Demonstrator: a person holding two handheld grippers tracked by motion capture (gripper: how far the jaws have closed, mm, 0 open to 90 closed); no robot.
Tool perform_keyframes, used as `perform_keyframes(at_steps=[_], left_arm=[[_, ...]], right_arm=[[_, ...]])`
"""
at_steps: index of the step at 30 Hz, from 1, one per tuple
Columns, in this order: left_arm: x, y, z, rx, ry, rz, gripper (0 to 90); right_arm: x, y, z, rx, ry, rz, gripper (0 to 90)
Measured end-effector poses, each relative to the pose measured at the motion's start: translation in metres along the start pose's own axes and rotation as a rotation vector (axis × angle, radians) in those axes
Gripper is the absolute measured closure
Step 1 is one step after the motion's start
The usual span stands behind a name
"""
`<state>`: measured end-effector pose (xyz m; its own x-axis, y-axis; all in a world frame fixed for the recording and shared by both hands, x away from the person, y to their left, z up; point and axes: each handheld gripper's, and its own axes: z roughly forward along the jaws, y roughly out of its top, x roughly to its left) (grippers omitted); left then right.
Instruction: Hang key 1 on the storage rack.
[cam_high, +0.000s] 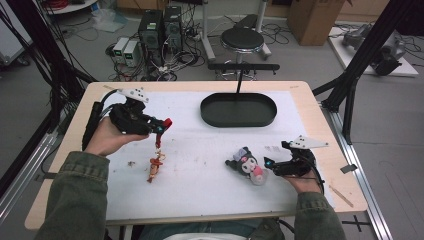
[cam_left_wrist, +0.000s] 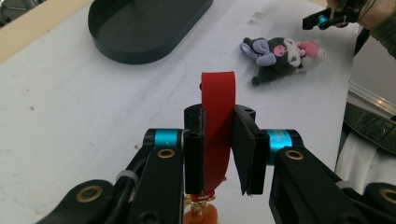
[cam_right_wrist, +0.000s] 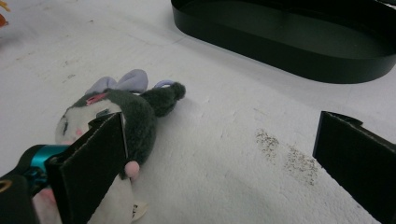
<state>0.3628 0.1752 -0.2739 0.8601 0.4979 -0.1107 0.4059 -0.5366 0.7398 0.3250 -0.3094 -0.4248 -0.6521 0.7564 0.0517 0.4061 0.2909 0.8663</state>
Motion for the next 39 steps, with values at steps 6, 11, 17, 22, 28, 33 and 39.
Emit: perform_keyframes(at_steps=[6, 11, 17, 22, 28, 33, 39], left_arm=[[0.007, 0.018, -0.004, 0.009, 0.020, 0.007, 74.7], [0.015, 0.036, -0.009, -0.006, 0.025, 0.016, 74.7], [0.021, 0.057, 0.001, 0.009, 0.032, 0.024, 75.2], [0.025, 0.071, 0.008, 0.024, 0.040, 0.026, 75.3], [0.030, 0.088, 0.018, 0.036, 0.050, 0.031, 75.3], [0.032, 0.101, 0.025, 0.032, 0.059, 0.047, 75.3], [0.031, 0.122, 0.036, 0.025, 0.075, 0.084, 75.4]], right_arm=[[0.001, 0.000, -0.003, 0.000, -0.001, 0.008, 1.9], [-0.001, -0.001, -0.004, -0.003, -0.003, 0.014, 1.9], [0.000, 0.000, -0.004, -0.011, 0.004, 0.019, 1.9], [-0.002, 0.000, -0.004, -0.016, 0.009, 0.026, 1.9], [-0.003, -0.001, -0.004, -0.022, 0.016, 0.028, 1.9], [-0.004, 0.000, -0.002, -0.021, 0.021, 0.023, 1.9], [-0.005, 0.000, -0.004, -0.027, 0.016, 0.038, 1.9]])
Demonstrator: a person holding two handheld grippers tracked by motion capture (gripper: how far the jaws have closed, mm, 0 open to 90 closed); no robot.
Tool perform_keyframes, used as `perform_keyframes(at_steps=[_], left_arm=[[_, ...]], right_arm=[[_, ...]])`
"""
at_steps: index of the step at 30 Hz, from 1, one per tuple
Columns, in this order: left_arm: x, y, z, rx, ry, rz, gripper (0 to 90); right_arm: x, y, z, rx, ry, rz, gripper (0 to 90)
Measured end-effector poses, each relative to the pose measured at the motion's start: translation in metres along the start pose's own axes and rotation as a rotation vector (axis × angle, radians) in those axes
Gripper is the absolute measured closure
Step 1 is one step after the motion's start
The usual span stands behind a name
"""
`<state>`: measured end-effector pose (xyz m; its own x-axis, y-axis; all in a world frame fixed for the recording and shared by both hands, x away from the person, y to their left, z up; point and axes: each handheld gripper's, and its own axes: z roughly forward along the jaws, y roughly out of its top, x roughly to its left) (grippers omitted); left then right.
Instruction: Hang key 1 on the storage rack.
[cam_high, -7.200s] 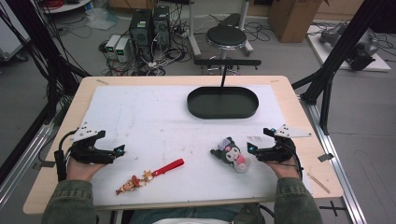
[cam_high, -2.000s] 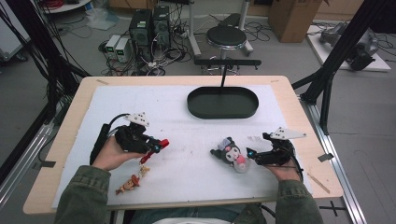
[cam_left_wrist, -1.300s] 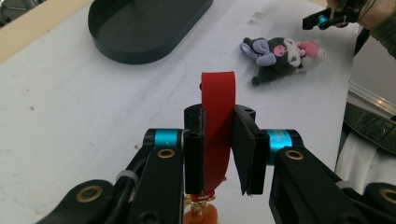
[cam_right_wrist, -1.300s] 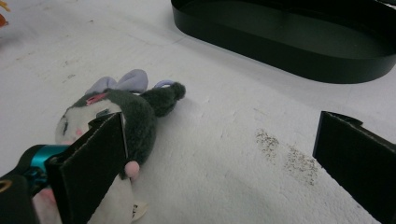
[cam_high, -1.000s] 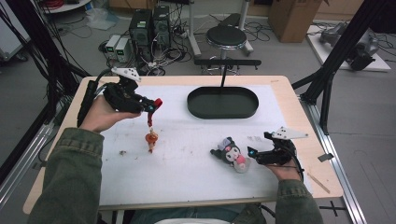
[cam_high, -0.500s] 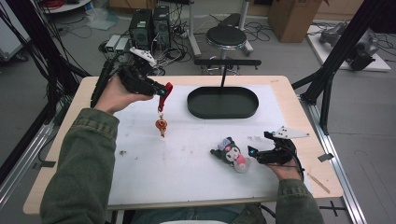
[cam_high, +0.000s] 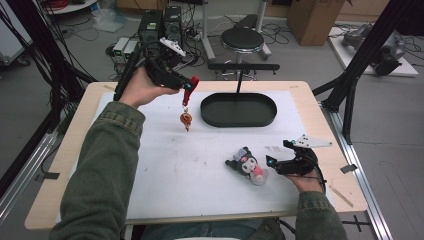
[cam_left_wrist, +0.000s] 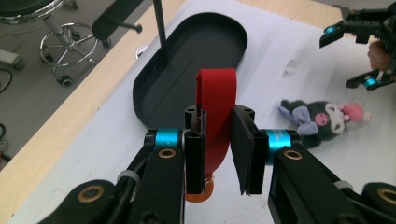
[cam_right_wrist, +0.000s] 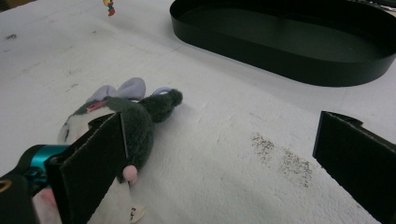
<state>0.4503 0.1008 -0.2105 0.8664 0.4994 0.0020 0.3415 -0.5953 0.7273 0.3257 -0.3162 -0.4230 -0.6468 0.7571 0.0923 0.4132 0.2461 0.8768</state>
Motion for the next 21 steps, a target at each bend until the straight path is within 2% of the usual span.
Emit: perform_keyframes(at_steps=[11, 15, 18, 19, 21], left_arm=[[0.006, 0.031, 0.015, 0.006, 0.006, 0.035, 75.4], [0.014, 0.041, 0.021, -0.017, -0.006, 0.016, 75.4], [0.019, 0.047, 0.027, -0.008, -0.006, 0.011, 75.4], [0.020, 0.049, 0.029, -0.016, -0.004, 0.004, 75.4], [0.023, 0.053, 0.034, -0.039, -0.006, -0.012, 75.4]], right_arm=[[-0.001, -0.001, -0.004, -0.018, -0.006, 0.011, 1.9], [-0.001, -0.002, -0.006, -0.024, -0.007, 0.007, 1.9], [-0.001, -0.003, -0.006, -0.023, -0.003, 0.020, 1.9], [-0.002, -0.003, -0.006, -0.031, -0.006, 0.011, 1.9], [-0.003, -0.004, -0.006, -0.030, 0.003, 0.027, 1.9]])
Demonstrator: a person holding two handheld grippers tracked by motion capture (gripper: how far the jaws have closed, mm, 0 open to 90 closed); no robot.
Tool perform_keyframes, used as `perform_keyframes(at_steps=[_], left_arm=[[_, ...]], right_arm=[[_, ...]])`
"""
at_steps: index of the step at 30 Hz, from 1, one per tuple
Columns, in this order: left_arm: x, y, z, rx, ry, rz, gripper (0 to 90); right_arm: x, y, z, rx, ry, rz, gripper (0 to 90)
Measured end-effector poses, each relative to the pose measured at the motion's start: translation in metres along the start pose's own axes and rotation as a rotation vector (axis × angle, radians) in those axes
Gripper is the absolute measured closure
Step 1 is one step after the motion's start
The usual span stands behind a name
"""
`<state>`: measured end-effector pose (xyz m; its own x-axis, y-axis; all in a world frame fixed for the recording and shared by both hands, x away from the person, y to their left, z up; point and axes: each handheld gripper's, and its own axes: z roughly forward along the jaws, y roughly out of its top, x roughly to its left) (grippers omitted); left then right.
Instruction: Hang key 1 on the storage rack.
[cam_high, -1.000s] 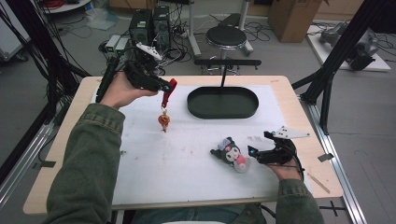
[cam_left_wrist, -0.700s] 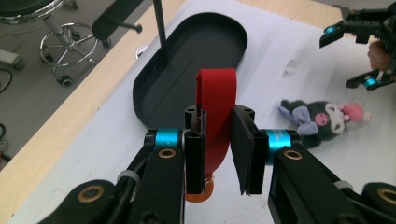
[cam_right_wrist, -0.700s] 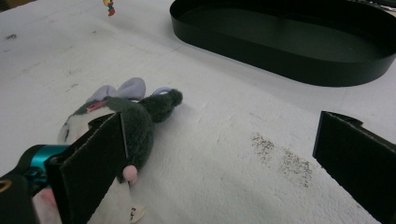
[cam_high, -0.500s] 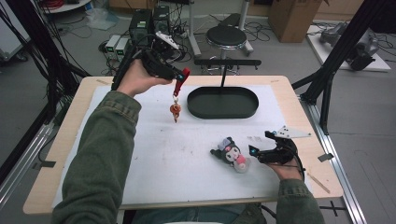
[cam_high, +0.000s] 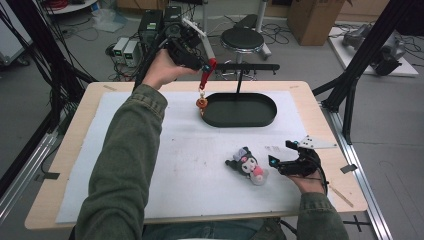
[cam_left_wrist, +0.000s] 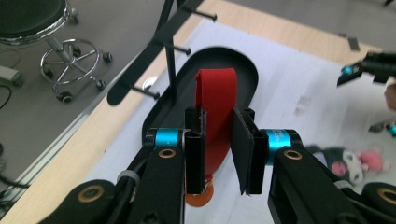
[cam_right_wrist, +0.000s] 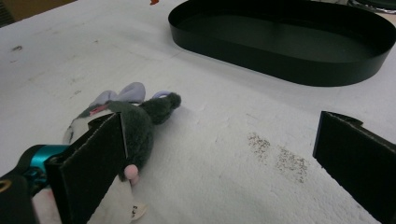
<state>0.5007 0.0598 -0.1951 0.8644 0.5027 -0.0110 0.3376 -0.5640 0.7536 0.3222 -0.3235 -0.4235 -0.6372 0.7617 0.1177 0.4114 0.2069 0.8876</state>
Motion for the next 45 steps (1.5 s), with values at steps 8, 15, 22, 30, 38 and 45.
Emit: perform_keyframes(at_steps=[8, 15, 22, 30, 38, 45], left_arm=[[0.011, 0.013, 0.021, -0.012, 0.003, -0.011, 75.4], [0.014, 0.020, 0.032, -0.030, 0.011, -0.008, 75.4], [0.011, 0.032, 0.041, -0.048, 0.081, -0.027, 75.5], [0.018, 0.035, 0.043, -0.110, 0.104, -0.062, 75.5], [0.028, 0.036, 0.050, -0.202, 0.164, -0.128, 75.5], [0.034, 0.034, 0.056, -0.240, 0.180, -0.183, 75.0]], right_arm=[[-0.001, -0.003, -0.006, -0.010, -0.015, 0.010, 1.9], [-0.005, -0.005, -0.005, -0.008, -0.021, 0.024, 1.9], [-0.004, -0.004, -0.005, -0.010, -0.019, 0.015, 1.9], [-0.002, -0.004, -0.004, 0.001, -0.009, 0.016, 1.9], [-0.001, -0.006, -0.007, 0.000, -0.016, 0.012, 1.9], [-0.001, -0.006, -0.008, 0.002, -0.014, 0.014, 1.9]])
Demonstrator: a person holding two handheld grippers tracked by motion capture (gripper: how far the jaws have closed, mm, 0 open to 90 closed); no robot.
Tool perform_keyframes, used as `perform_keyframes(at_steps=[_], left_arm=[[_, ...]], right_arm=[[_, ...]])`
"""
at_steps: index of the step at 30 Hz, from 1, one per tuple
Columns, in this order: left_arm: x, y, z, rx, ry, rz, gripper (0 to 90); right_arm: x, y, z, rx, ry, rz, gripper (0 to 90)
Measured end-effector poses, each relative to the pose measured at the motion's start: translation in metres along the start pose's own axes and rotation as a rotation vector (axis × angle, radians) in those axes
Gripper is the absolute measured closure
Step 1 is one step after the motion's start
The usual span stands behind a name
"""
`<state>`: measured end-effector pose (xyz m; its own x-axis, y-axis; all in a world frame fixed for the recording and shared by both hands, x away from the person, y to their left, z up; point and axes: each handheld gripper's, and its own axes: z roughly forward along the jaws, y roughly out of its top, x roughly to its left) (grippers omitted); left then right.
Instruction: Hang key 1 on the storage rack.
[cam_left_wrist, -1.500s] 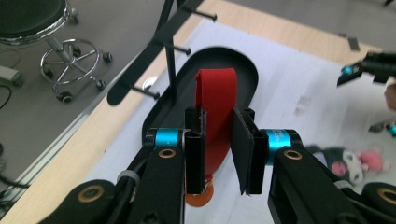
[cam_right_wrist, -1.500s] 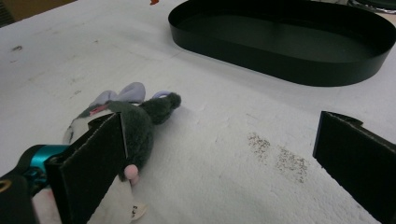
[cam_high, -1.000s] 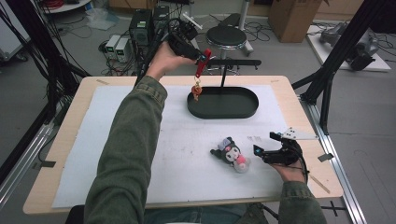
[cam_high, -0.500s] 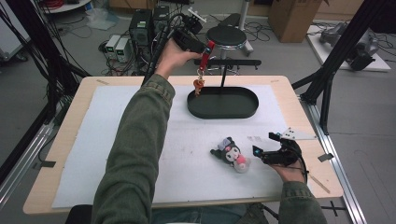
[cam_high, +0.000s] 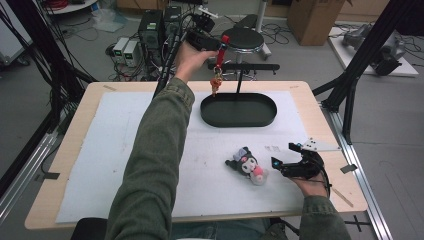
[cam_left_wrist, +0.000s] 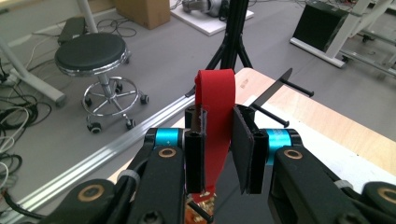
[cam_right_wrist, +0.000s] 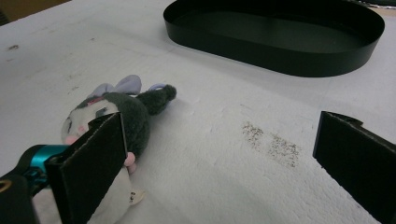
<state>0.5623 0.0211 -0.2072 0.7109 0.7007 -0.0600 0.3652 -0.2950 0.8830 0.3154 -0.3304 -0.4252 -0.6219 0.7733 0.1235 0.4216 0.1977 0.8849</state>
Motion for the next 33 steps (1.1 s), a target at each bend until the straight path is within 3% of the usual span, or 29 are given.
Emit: perform_keyframes(at_steps=[2, 3, 5, 7, 8, 9, 11, 15, 18, 24, 30, 33], left_arm=[[0.001, -0.001, -0.001, -0.004, -0.028, 0.000, 72.9], [0.001, 0.000, -0.003, -0.012, -0.028, 0.001, 67.0], [0.002, 0.000, -0.008, -0.024, -0.019, -0.010, 47.1], [0.002, -0.003, -0.014, -0.021, 0.015, 0.010, 17.6], [0.003, -0.005, -0.016, -0.015, 0.035, 0.022, 17.6], [0.006, -0.008, -0.019, -0.005, 0.034, 0.020, 8.3], [0.013, -0.015, -0.023, 0.027, 0.001, 0.008, 5.1], [0.021, -0.031, -0.032, 0.079, -0.010, 0.021, 1.7], [0.025, -0.044, -0.041, 0.086, -0.048, 0.003, 1.7], [0.031, -0.060, -0.058, 0.098, -0.029, 0.000, 1.7], [0.025, -0.075, -0.073, 0.081, -0.016, 0.014, 1.7], [0.021, -0.082, -0.080, 0.105, -0.004, 0.042, 1.7]], right_arm=[[0.000, 0.000, 0.000, -0.002, 0.002, -0.002, 1.9], [0.000, 0.000, 0.000, -0.003, 0.001, -0.003, 1.9], [0.000, 0.000, 0.000, -0.003, 0.003, -0.004, 1.9], [0.000, 0.000, 0.001, -0.002, 0.004, 0.001, 1.9], [0.000, 0.001, 0.001, -0.002, 0.004, 0.001, 1.9], [0.001, 0.001, 0.000, 0.000, 0.003, 0.002, 1.9], [0.001, 0.001, 0.001, -0.001, 0.003, 0.001, 1.9], [0.001, 0.002, 0.002, -0.002, 0.002, -0.003, 1.9], [0.001, 0.002, 0.004, 0.005, 0.006, -0.004, 1.9], [0.002, 0.004, 0.007, 0.010, 0.013, -0.006, 1.9], [0.002, 0.004, 0.009, 0.013, 0.017, -0.011, 1.9], [0.002, 0.004, 0.008, 0.010, 0.014, -0.007, 1.9]])
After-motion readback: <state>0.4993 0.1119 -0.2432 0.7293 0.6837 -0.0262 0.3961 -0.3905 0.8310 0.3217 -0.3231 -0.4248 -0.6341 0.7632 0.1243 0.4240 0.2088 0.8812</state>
